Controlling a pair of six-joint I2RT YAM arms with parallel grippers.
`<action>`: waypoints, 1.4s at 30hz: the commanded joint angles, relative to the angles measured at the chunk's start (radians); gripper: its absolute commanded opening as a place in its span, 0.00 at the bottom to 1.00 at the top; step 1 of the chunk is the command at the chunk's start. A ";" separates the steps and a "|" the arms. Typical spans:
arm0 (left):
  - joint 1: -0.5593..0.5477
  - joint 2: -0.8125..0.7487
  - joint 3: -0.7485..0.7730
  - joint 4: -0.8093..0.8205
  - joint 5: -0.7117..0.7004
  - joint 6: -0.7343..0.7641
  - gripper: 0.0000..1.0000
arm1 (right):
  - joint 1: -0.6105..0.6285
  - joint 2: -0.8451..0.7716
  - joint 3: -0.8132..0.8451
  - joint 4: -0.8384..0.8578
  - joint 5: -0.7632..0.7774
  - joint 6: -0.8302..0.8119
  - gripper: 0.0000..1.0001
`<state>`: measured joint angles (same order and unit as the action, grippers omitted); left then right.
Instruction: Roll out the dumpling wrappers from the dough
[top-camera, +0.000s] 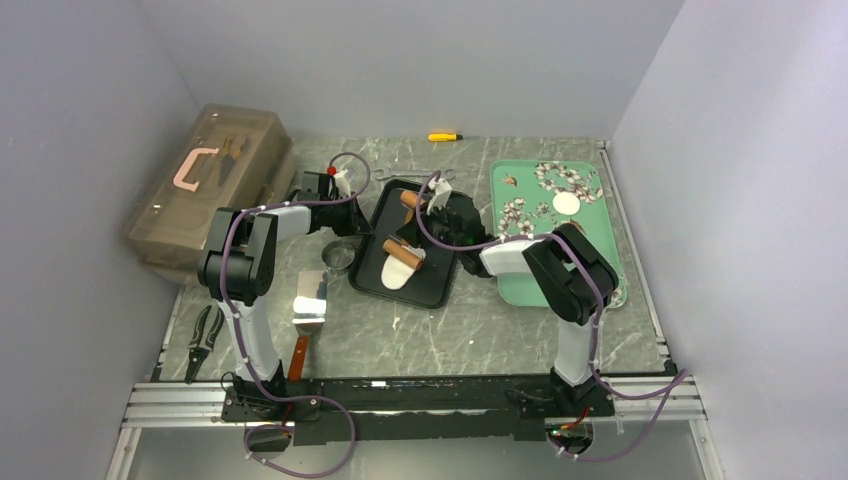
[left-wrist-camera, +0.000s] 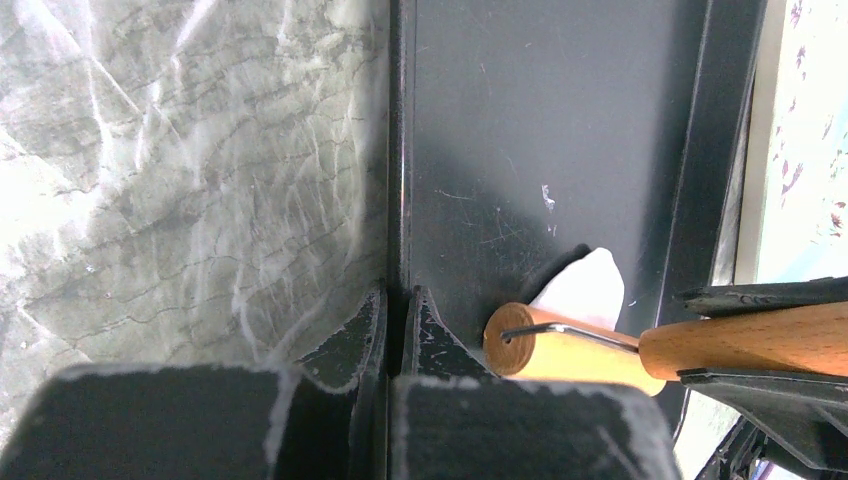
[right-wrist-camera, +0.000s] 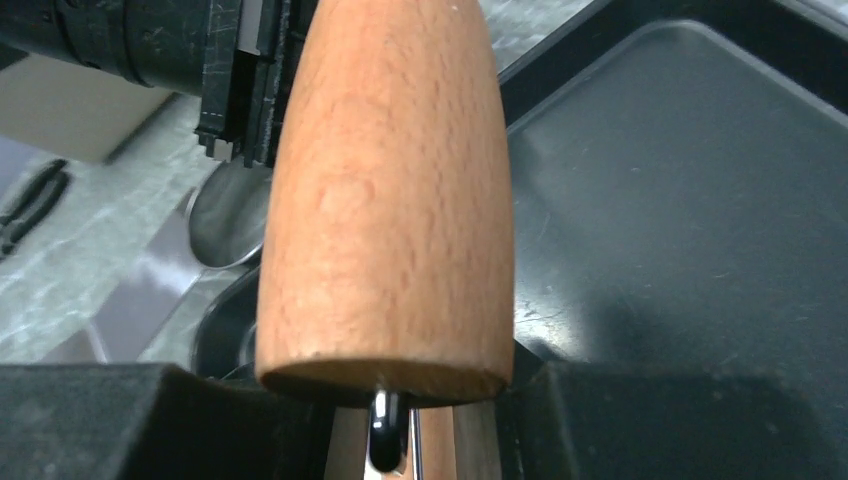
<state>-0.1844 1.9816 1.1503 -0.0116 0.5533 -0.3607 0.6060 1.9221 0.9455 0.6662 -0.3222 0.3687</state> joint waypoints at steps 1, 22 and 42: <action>0.004 0.046 -0.013 -0.059 -0.067 0.014 0.00 | 0.010 0.007 -0.089 -0.093 0.347 -0.240 0.00; 0.003 0.053 -0.014 -0.057 -0.070 0.017 0.00 | 0.037 -0.097 -0.046 -0.151 0.452 -0.421 0.00; 0.003 0.052 -0.014 -0.059 -0.067 0.014 0.00 | 0.178 -0.111 -0.081 0.066 0.247 -0.213 0.00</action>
<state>-0.1844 1.9816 1.1503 -0.0116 0.5533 -0.3607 0.7918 1.7714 0.8974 0.6128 -0.0692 0.1135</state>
